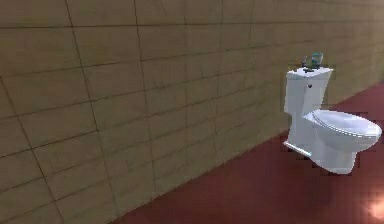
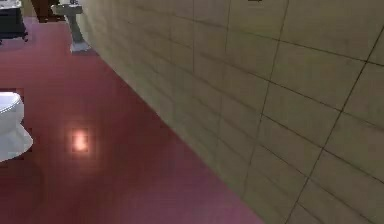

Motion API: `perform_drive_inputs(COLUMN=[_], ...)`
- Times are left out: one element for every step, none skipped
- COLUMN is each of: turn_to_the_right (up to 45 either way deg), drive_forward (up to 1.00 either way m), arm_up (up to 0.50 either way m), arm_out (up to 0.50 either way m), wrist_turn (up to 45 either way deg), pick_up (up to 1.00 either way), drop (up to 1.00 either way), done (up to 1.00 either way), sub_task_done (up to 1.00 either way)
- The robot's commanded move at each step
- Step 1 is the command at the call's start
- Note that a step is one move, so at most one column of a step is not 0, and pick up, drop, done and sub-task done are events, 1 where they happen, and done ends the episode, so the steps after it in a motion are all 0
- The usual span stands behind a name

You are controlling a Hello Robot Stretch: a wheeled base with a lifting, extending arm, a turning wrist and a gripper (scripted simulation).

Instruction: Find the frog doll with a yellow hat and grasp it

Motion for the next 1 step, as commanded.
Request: perform_drive_inputs(turn_to_the_right=[-42.0], drive_forward=[0.0], arm_up=[0.0], arm_out=[0.0], wrist_turn=[0.0], pick_up=[0.0], drop=[0.0], done=[0.0], sub_task_done=[0.0])
